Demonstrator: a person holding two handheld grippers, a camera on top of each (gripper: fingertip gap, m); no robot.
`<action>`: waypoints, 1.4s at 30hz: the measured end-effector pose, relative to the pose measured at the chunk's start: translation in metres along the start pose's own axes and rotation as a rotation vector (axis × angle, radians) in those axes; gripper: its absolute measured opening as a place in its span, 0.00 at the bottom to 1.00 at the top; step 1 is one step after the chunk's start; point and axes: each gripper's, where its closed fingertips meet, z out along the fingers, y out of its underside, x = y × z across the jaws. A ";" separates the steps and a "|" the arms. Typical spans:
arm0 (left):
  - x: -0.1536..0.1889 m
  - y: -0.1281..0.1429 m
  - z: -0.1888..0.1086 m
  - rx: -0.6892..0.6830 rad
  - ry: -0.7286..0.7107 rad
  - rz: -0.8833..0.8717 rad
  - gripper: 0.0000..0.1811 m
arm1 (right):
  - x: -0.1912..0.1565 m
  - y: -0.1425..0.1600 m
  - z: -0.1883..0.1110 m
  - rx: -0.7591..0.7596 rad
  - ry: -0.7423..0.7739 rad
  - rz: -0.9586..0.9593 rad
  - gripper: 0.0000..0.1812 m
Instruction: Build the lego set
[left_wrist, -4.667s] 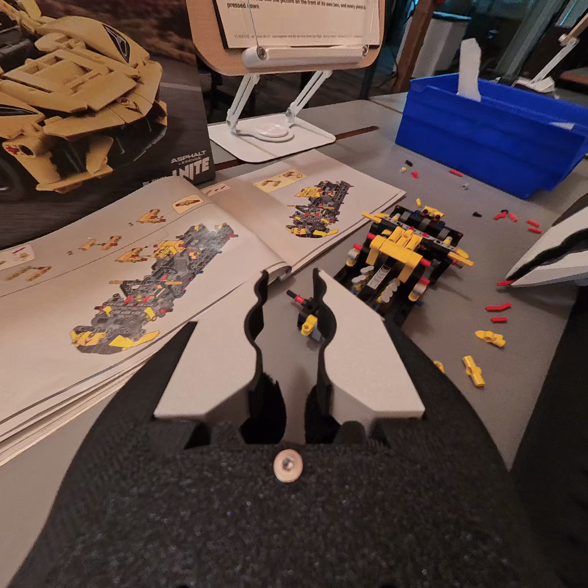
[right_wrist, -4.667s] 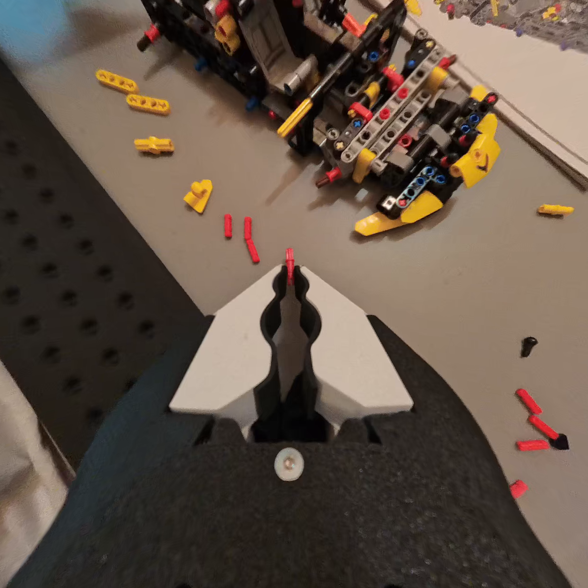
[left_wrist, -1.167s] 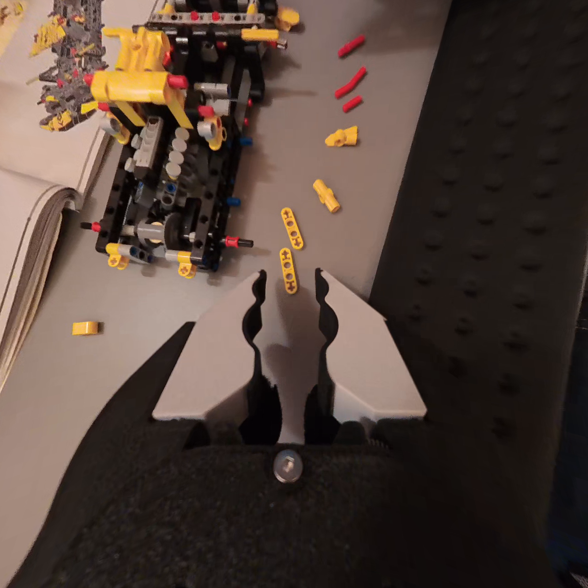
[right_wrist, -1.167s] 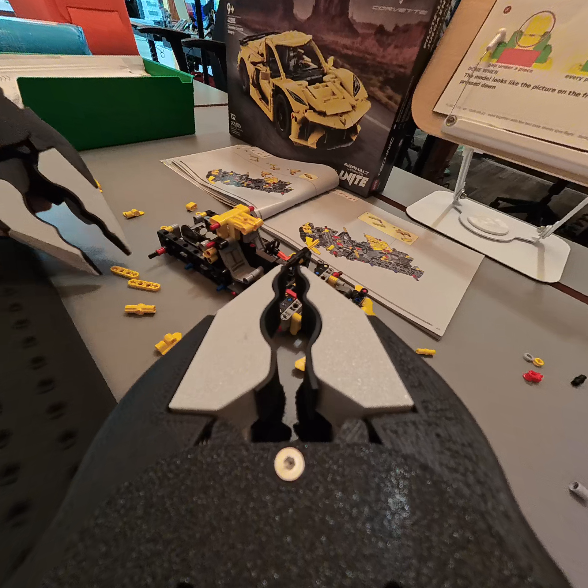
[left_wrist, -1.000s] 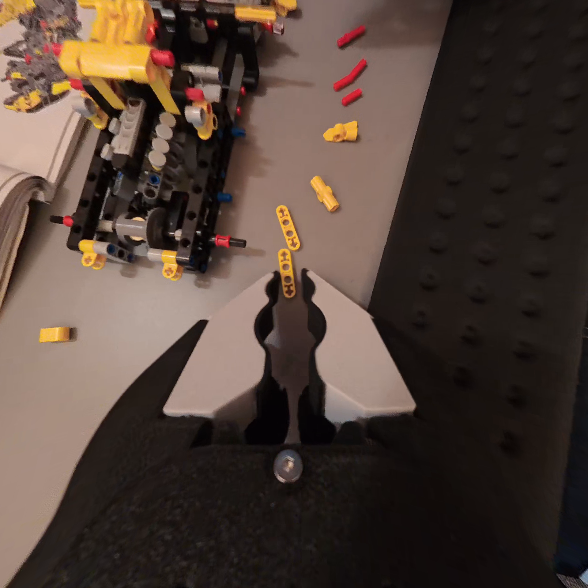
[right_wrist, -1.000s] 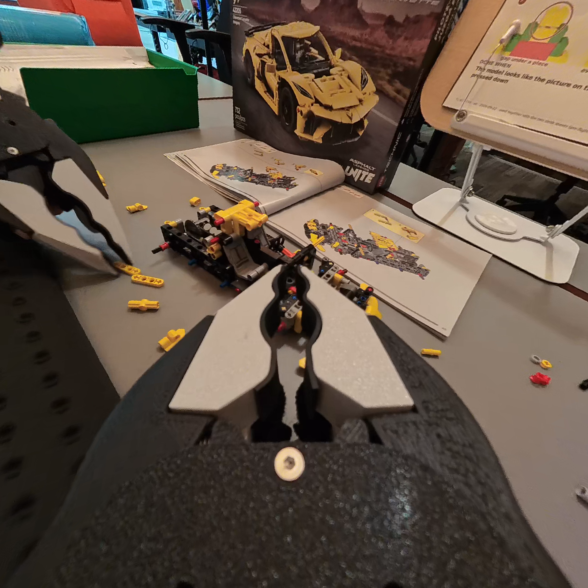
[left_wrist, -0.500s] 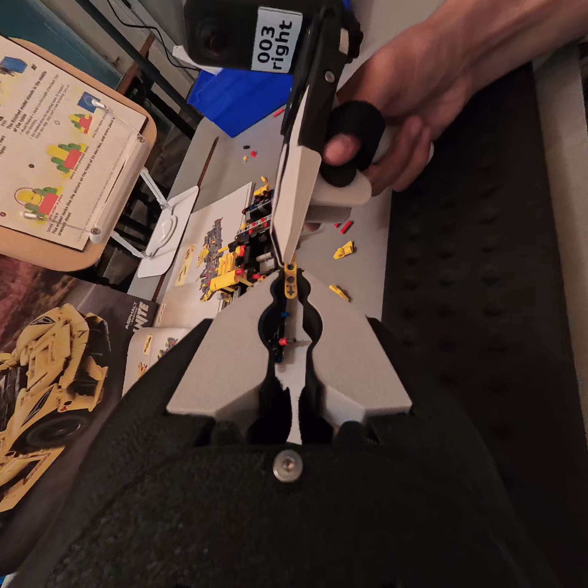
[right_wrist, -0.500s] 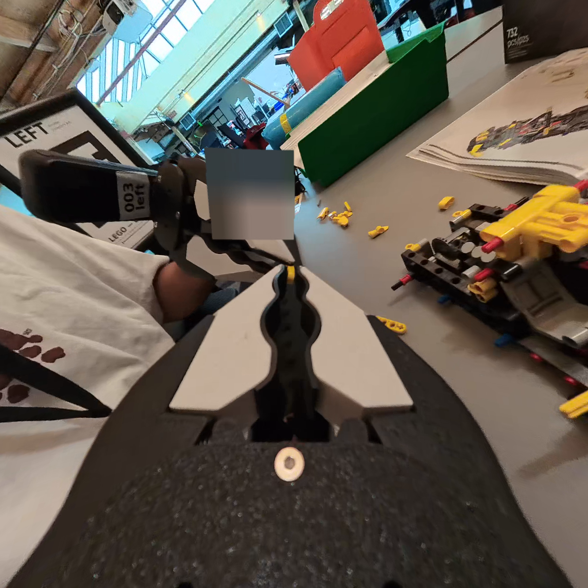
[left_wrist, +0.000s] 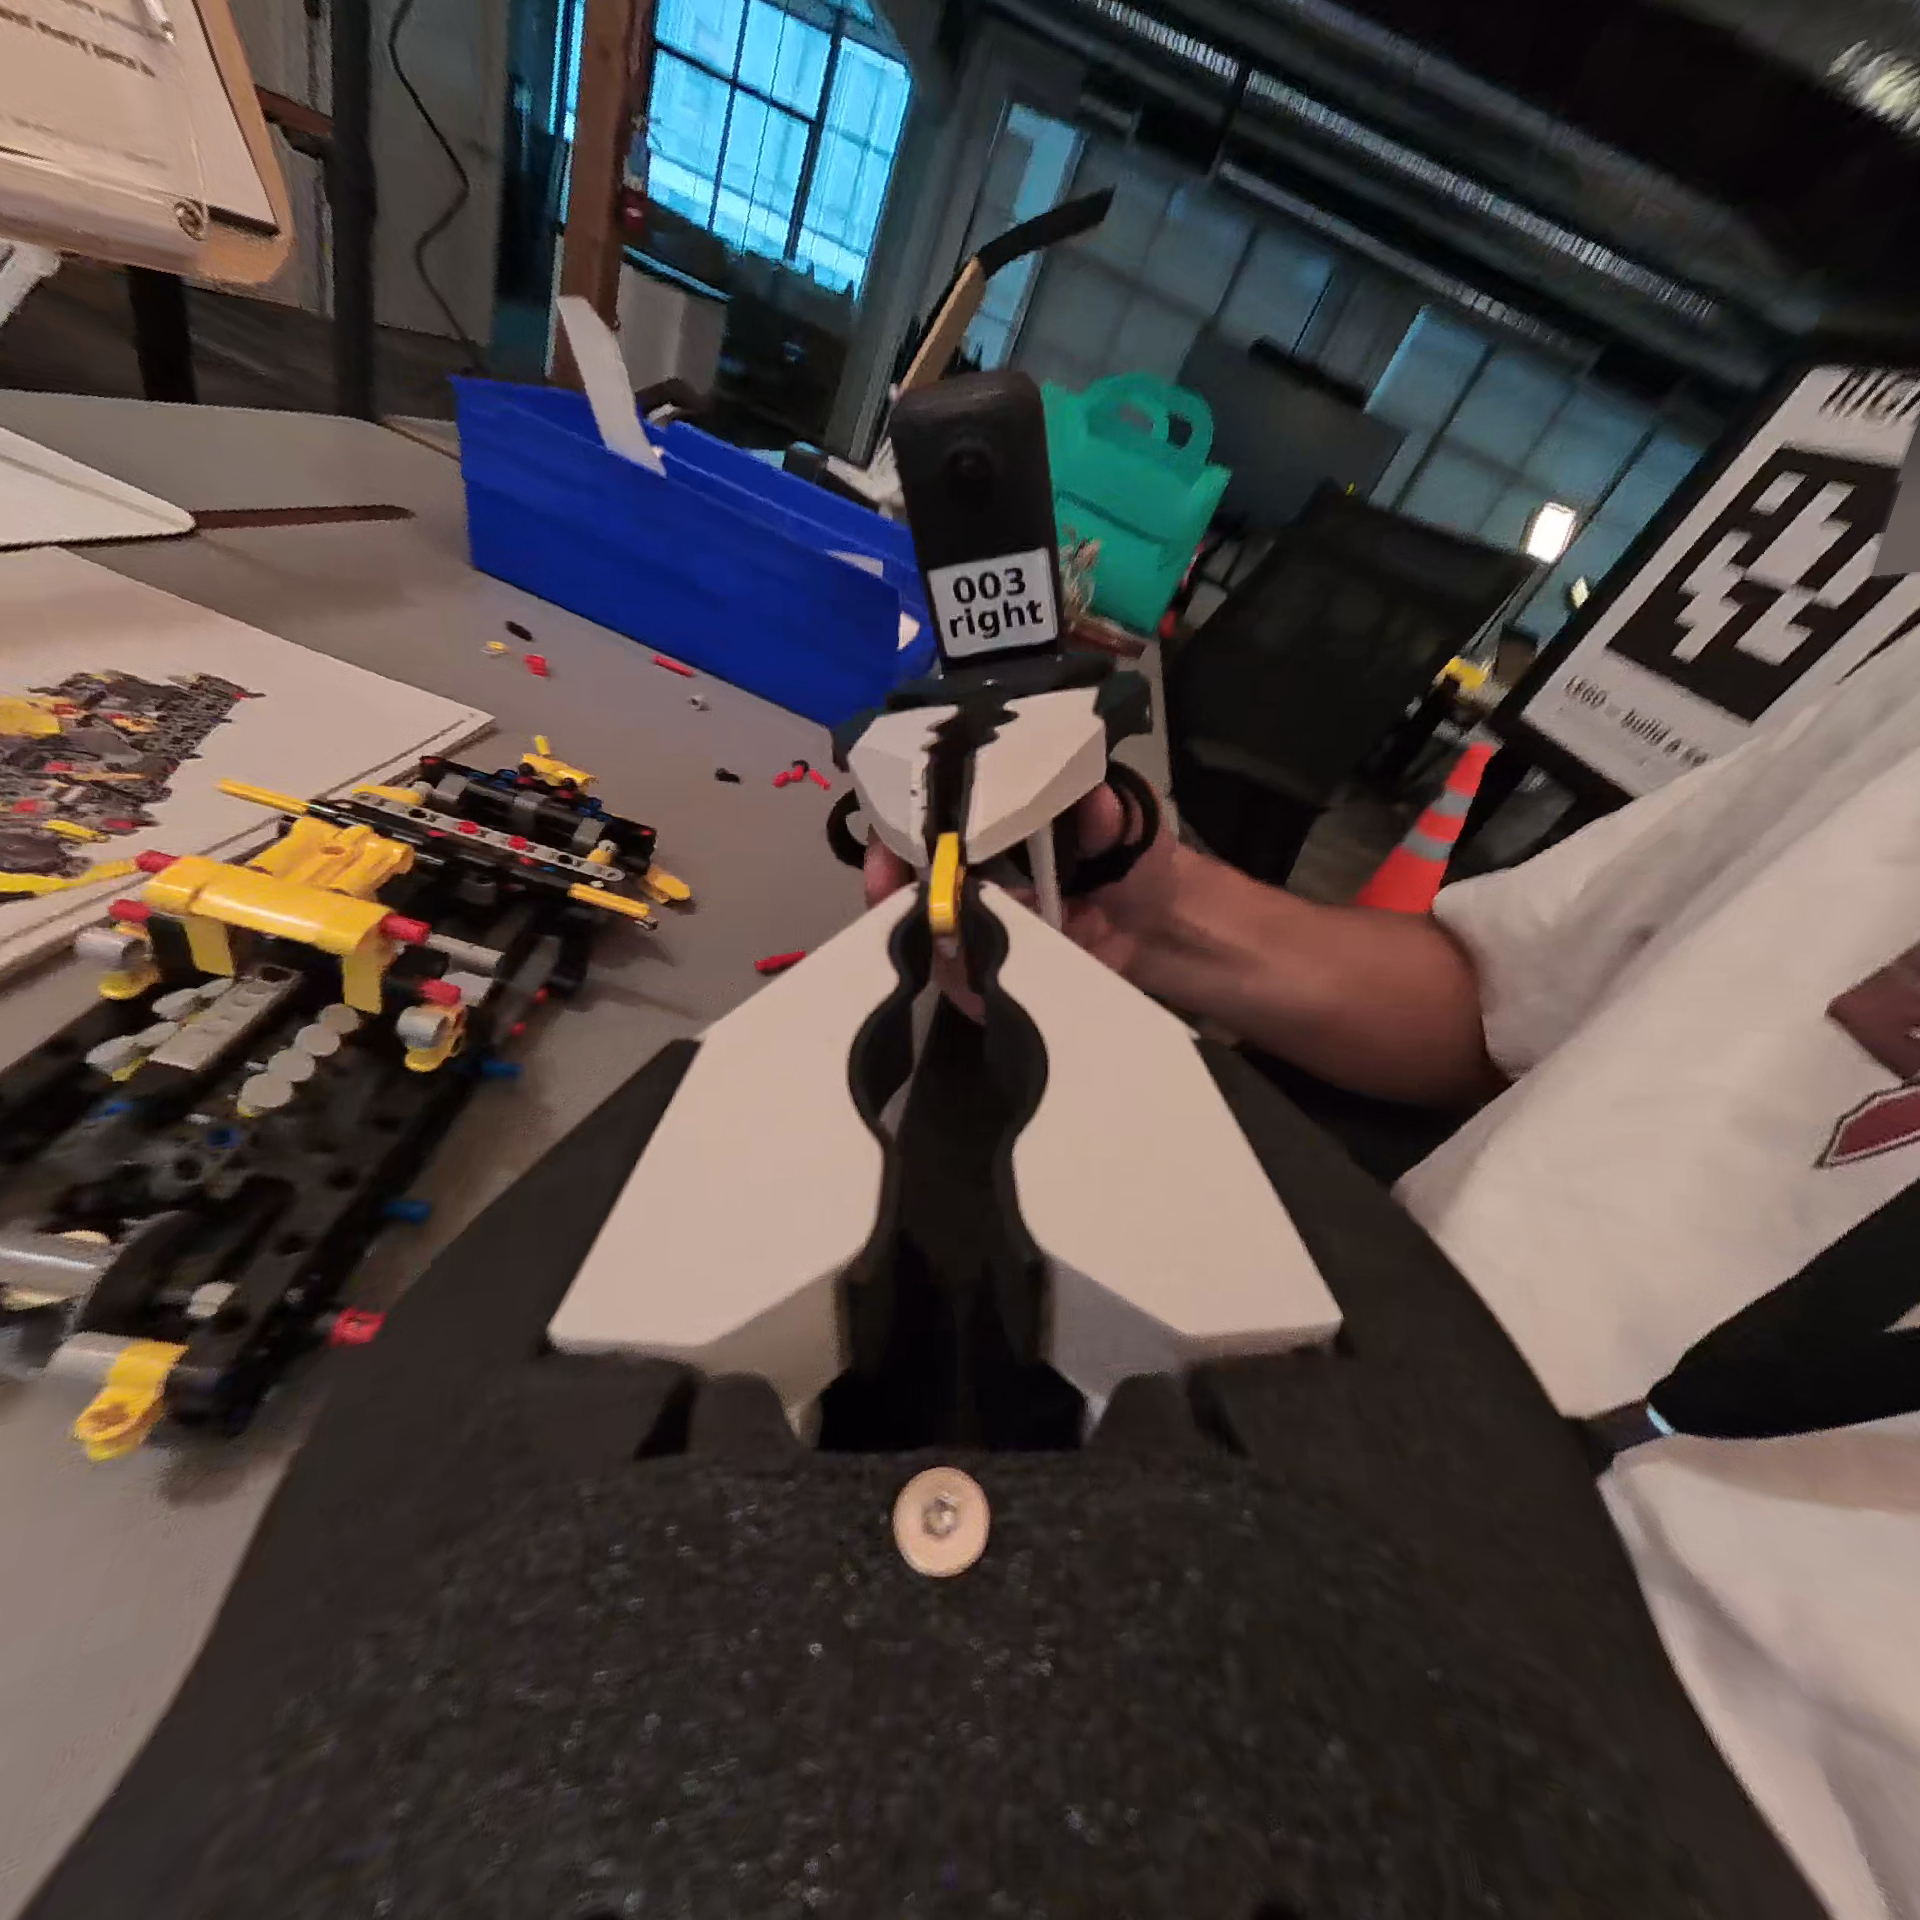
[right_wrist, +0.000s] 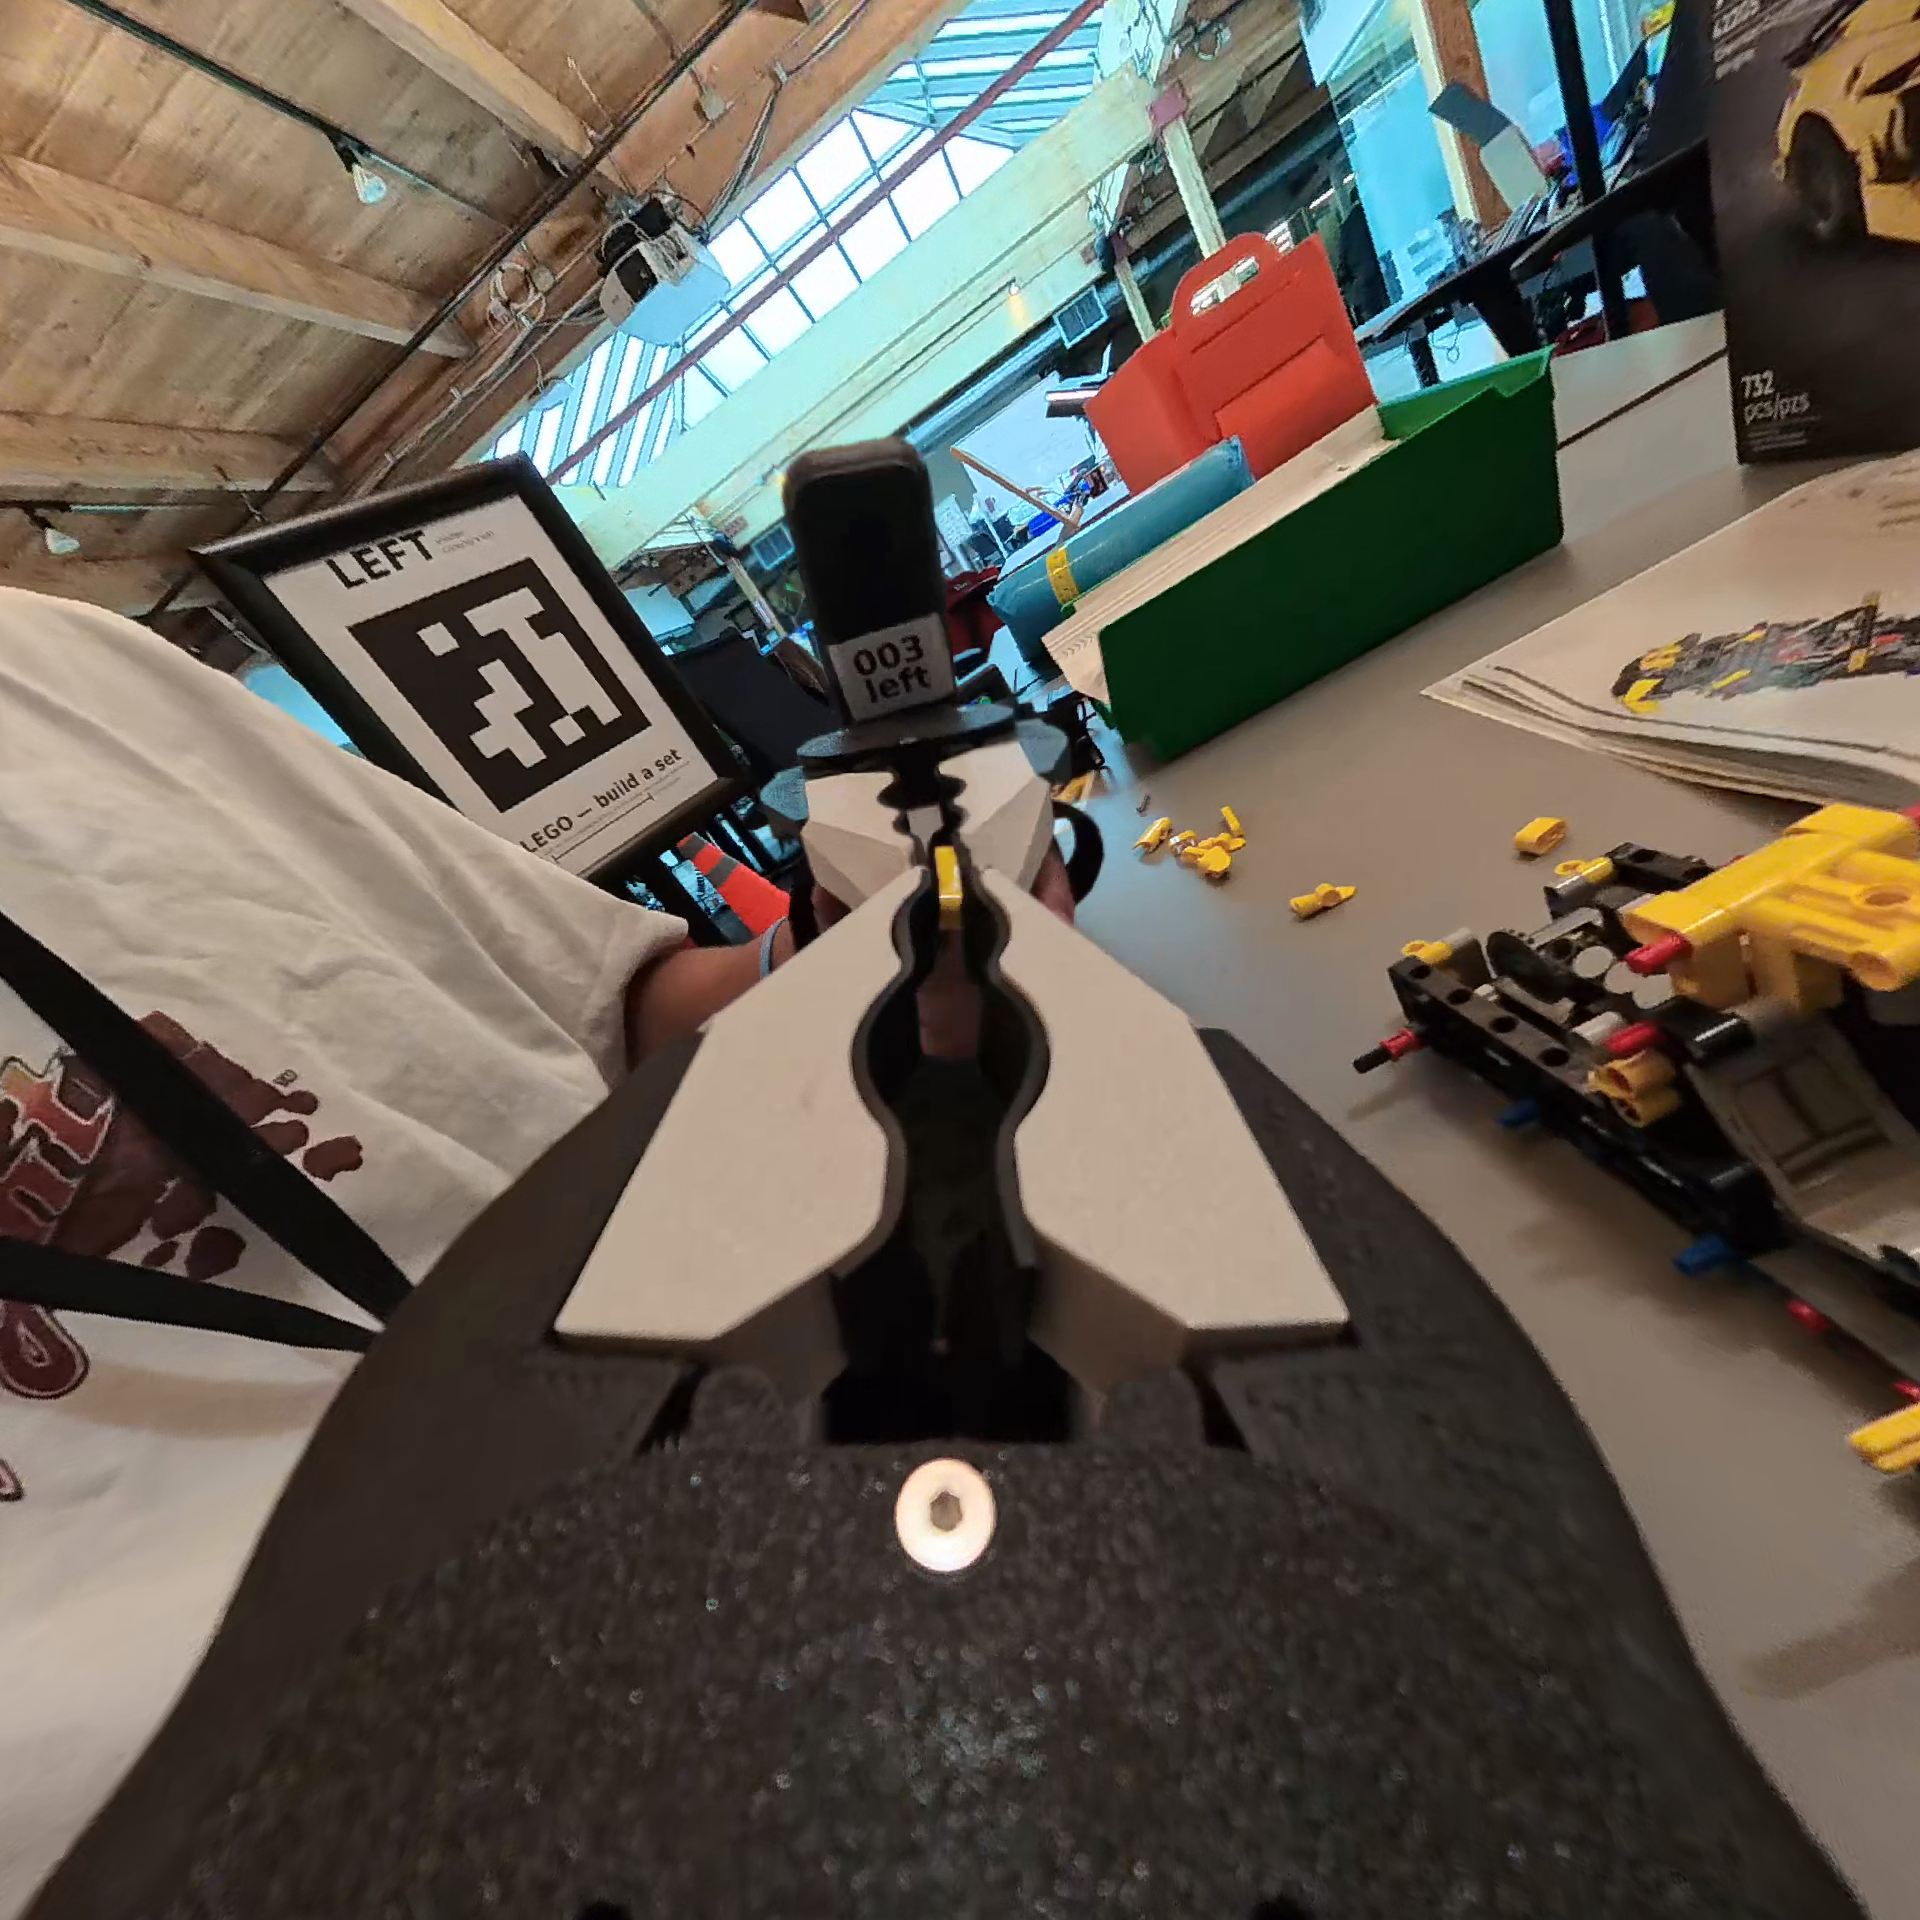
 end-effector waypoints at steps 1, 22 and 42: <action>0.001 0.000 0.001 0.019 0.019 -0.035 0.02 | 0.000 0.000 -0.001 -0.003 -0.001 -0.003 0.02; -0.016 -0.007 -0.008 0.135 -0.033 -0.070 0.02 | 0.021 0.005 -0.011 -0.035 0.157 -0.102 0.09; -0.001 0.001 -0.002 0.080 0.061 -0.076 0.02 | 0.002 0.006 -0.005 -0.043 0.024 -0.055 0.01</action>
